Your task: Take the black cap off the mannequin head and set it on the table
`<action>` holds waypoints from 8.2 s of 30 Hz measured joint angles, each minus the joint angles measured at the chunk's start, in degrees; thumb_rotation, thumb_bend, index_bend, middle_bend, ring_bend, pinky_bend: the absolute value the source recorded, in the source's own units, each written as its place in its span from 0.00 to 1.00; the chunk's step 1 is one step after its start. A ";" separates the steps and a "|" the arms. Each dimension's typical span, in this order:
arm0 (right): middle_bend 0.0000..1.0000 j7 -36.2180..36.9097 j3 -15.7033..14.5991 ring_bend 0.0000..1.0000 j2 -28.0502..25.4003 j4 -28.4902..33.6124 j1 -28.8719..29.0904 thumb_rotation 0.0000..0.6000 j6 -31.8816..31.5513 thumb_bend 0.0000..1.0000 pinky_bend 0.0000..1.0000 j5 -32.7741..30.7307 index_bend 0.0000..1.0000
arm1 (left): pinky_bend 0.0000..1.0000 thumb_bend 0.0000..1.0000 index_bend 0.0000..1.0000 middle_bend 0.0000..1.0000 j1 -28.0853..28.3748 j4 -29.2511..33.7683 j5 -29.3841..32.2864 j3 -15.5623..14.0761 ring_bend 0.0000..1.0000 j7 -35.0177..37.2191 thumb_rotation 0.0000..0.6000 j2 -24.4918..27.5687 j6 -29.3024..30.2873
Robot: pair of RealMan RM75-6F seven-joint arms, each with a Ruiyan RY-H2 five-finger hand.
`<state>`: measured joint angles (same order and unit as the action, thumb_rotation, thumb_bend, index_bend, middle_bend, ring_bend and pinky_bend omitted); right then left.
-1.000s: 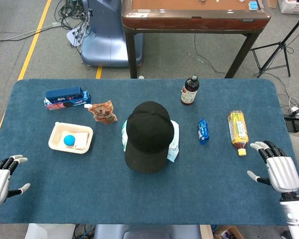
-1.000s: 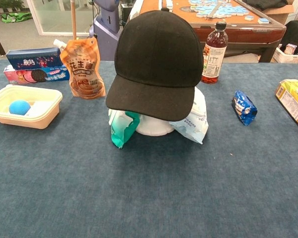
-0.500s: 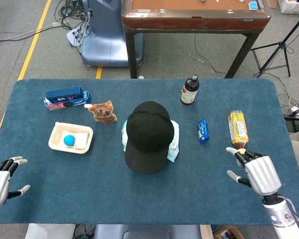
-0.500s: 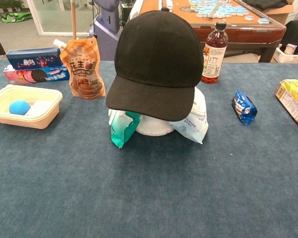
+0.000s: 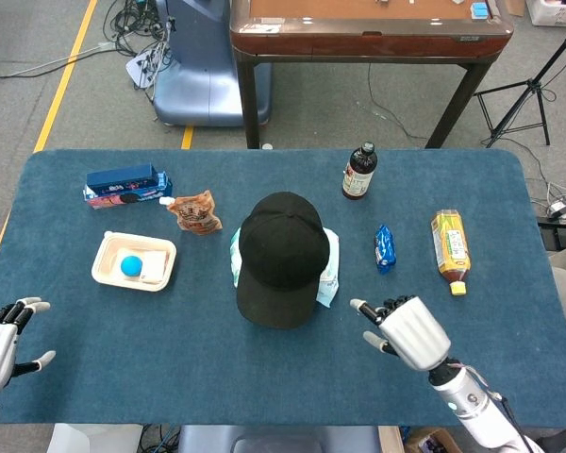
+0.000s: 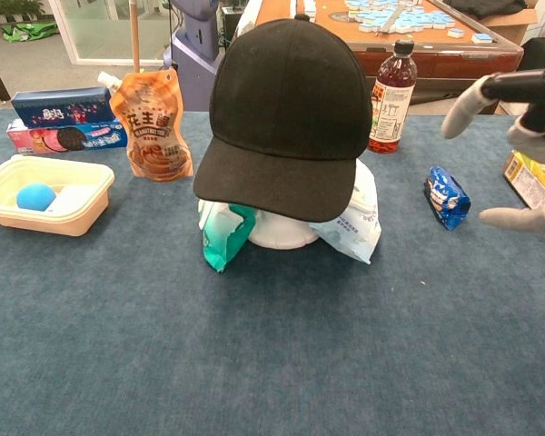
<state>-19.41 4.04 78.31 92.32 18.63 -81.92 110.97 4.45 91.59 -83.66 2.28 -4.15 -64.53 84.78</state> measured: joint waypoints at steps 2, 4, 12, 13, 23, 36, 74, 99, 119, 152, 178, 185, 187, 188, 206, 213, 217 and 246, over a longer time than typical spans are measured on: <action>0.95 -0.63 0.09 0.85 1.47 0.08 1.16 1.00 1.34 0.00 0.97 0.10 0.38 | 0.43 0.06 0.29 0.25 -0.07 0.05 -0.03 -0.03 0.25 -0.07 1.00 0.00 0.08; 0.96 -0.83 0.18 0.86 3.05 -0.15 2.30 1.00 2.43 0.00 0.97 0.21 0.38 | 0.43 0.06 0.29 0.25 -0.13 0.10 -0.05 -0.05 0.25 -0.16 1.00 -0.01 0.17; 0.98 -1.84 0.60 0.88 9.10 -2.71 5.98 1.00 4.83 0.00 0.97 1.03 0.38 | 0.43 0.06 0.29 0.25 -0.49 0.31 -0.10 -0.04 0.25 0.25 1.00 0.25 0.65; 0.98 -2.06 0.66 0.88 9.91 -3.13 6.46 1.00 5.13 0.00 0.97 1.06 0.38 | 0.43 0.06 0.29 0.25 -0.55 0.34 -0.11 -0.04 0.25 0.36 1.00 0.30 0.72; 1.00 -2.60 1.38 0.89 15.22 -7.65 9.57 1.00 5.69 0.00 0.98 0.88 0.38 | 0.43 0.06 0.29 0.25 -0.96 0.66 -0.18 -0.06 0.25 0.58 1.00 0.60 1.19; 1.00 -2.26 2.34 0.90 20.84 -13.92 13.03 1.00 5.25 0.00 0.99 0.13 0.38 | 0.43 0.06 0.29 0.25 -1.34 0.89 -0.29 -0.01 0.25 0.91 1.00 0.85 1.65; 1.00 -2.30 4.62 0.92 18.76 -15.21 14.76 1.00 -5.38 0.24 1.00 -2.42 0.40 | 0.43 0.06 0.29 0.25 -1.35 0.85 0.54 0.28 0.25 0.01 1.00 0.55 0.91; 1.00 -3.49 5.03 0.96 16.30 -12.50 14.29 1.00 -5.58 0.40 1.00 -4.34 0.62 | 0.43 0.06 0.29 0.26 -1.43 0.93 0.91 0.35 0.26 -0.13 1.00 0.60 0.72; 1.00 -6.46 9.02 0.98 14.07 -14.03 15.85 1.00 -9.35 0.42 1.00 -2.13 0.71 | 0.43 0.06 0.29 0.26 -1.45 1.16 1.22 0.37 0.26 -0.38 1.00 0.63 0.49; 1.00 -3.33 18.07 0.98 18.42 -25.95 25.08 1.00 -11.54 0.43 1.00 -8.41 0.76 | 0.43 0.06 0.29 0.26 -1.57 1.21 1.28 0.32 0.26 -0.02 1.00 0.77 0.43; 1.00 0.23 18.11 0.98 16.18 -33.03 26.94 1.00 -19.11 0.43 1.00 -11.27 0.78 | 0.43 0.06 0.29 0.26 -1.96 1.29 1.04 0.25 0.26 -0.10 1.00 0.77 1.02; 1.00 -1.24 15.03 0.98 10.65 -29.71 21.67 1.00 -22.78 0.43 1.00 -9.72 0.78 | 0.43 0.06 0.29 0.26 -1.80 1.30 1.10 0.28 0.26 -0.86 1.00 0.49 0.84; 1.00 -1.10 14.16 0.97 9.79 -30.04 20.45 1.00 -23.37 0.43 1.00 -9.59 0.78 | 0.43 0.06 0.29 0.26 -1.72 1.29 1.11 0.29 0.26 -1.11 1.00 0.40 0.72; 1.00 -0.96 13.88 0.97 9.62 -30.42 20.09 1.00 -23.52 0.43 1.00 -9.59 0.78 | 0.43 0.06 0.29 0.26 -1.68 1.29 1.11 0.28 0.26 -1.20 1.00 0.36 0.65; 1.00 8.34 9.85 0.97 13.45 -49.45 15.92 1.00 -20.54 0.43 1.00 -14.42 0.78 | 0.43 0.06 0.29 0.26 -1.43 1.26 1.60 0.34 0.26 -1.84 1.00 0.15 0.11; 1.00 10.96 7.28 0.97 16.59 -59.02 14.70 1.00 -17.65 0.43 1.00 -15.51 0.78 | 0.43 0.06 0.29 0.26 -1.38 1.24 1.65 0.31 0.26 -2.04 1.00 0.08 -0.02; 1.00 13.40 5.81 0.97 19.30 -63.37 14.29 1.00 -16.73 0.43 1.00 -15.91 0.78 | 0.43 0.06 0.29 0.26 -1.33 1.24 1.76 0.32 0.26 -2.09 1.00 0.03 -0.14; 1.00 13.51 -8.38 0.92 5.70 -24.01 3.61 1.00 -11.72 0.00 1.00 -12.51 0.39 | 0.43 0.06 0.29 0.27 -1.53 1.61 1.74 0.29 0.26 -1.90 1.00 0.31 0.21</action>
<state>-5.89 -4.34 84.01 68.31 22.24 -93.64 98.46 2.93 93.20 -81.93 2.58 -6.05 -64.21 84.98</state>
